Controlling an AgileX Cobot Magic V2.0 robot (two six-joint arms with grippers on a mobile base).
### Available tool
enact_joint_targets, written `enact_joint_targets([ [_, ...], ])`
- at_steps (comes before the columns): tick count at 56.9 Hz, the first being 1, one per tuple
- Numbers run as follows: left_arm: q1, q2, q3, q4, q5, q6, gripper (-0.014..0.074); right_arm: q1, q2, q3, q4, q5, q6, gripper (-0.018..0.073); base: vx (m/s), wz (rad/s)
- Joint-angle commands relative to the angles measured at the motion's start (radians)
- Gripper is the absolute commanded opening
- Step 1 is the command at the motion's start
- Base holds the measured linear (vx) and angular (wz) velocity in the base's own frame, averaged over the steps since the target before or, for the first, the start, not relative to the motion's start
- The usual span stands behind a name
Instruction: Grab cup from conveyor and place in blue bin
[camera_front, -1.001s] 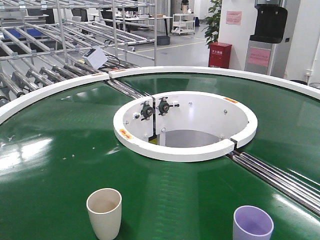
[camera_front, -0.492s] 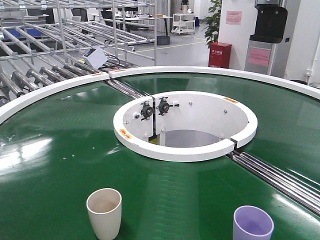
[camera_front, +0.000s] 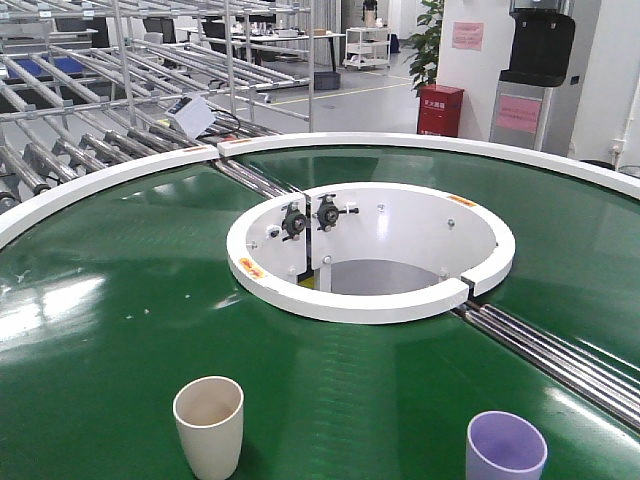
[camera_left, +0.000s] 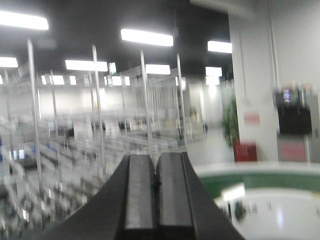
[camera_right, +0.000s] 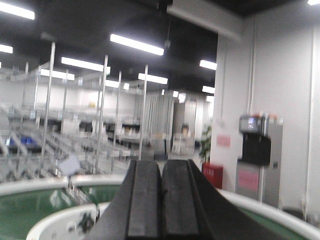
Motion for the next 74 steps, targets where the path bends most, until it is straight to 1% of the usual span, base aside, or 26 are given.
enact_joint_targets([
  [1, 0.001, 0.156, -0.094, -0.003, 0.005, -0.011, -0.0005, -0.003, 0.139, -0.075, -0.009, -0.034, -0.014, -0.0009, 0.0, 0.0],
  [8, 0.001, 0.275, -0.116, -0.003, -0.056, -0.011, -0.0005, -0.003, 0.267, -0.083, -0.007, -0.071, -0.014, -0.0009, 0.0, 0.0],
  [14, 0.0, 0.331, -0.113, -0.003, -0.058, -0.012, -0.0005, -0.003, 0.336, -0.083, -0.007, -0.07, -0.013, -0.0009, 0.0, 0.0],
  [22, -0.002, 0.351, -0.113, -0.003, -0.047, -0.012, 0.0006, -0.003, 0.384, -0.083, -0.007, -0.053, -0.01, -0.0005, 0.0, 0.0],
  [28, -0.022, 0.351, -0.113, -0.003, -0.047, -0.008, 0.0048, -0.003, 0.389, -0.083, -0.008, -0.053, -0.01, 0.0023, 0.0, 0.0],
  [34, -0.045, 0.351, -0.113, -0.003, -0.046, 0.0, 0.0129, -0.003, 0.389, -0.083, -0.008, -0.053, -0.01, 0.009, 0.0, 0.0],
  [38, -0.06, 0.351, -0.113, -0.003, -0.043, 0.0, 0.021, -0.003, 0.389, -0.083, -0.008, -0.05, -0.01, 0.0169, 0.0, 0.0],
  [41, -0.069, 0.351, -0.113, -0.003, -0.04, 0.0, 0.0279, -0.003, 0.389, -0.083, -0.008, -0.049, -0.01, 0.0246, 0.0, 0.0],
  [43, -0.077, 0.351, -0.113, -0.003, -0.036, 0.0, 0.0322, -0.003, 0.389, -0.083, -0.006, -0.048, -0.01, 0.0313, 0.0, 0.0],
  [49, -0.121, 0.351, -0.113, -0.003, -0.015, -0.001, 0.0446, -0.003, 0.389, -0.083, 0.013, -0.048, -0.01, 0.0488, 0.0, 0.0],
  [52, -0.147, 0.351, -0.113, -0.003, -0.008, -0.001, 0.049, -0.003, 0.389, -0.083, 0.017, -0.052, -0.01, 0.0573, 0.0, 0.0],
  [56, -0.183, 0.352, -0.113, -0.003, -0.009, -0.001, 0.0525, 0.001, 0.389, -0.083, 0.017, -0.056, -0.01, 0.0645, 0.0, 0.0],
  [60, -0.212, 0.353, -0.113, -0.003, -0.021, -0.001, 0.0532, 0.013, 0.389, -0.083, 0.017, -0.055, -0.01, 0.0672, 0.0, 0.0],
  [64, -0.229, 0.353, -0.113, -0.003, -0.033, -0.003, 0.0532, 0.034, 0.389, -0.083, 0.016, -0.055, -0.01, 0.0671, 0.0, 0.0],
  [69, -0.24, 0.353, -0.113, -0.003, -0.017, -0.009, 0.0532, 0.049, 0.389, -0.083, 0.03, -0.033, 0.009, 0.0656, 0.0, 0.0],
  [74, -0.239, 0.361, -0.119, -0.002, 0.035, -0.008, 0.0532, 0.046, 0.397, -0.093, 0.065, 0.021, 0.021, 0.0622, 0.0, 0.0],
])
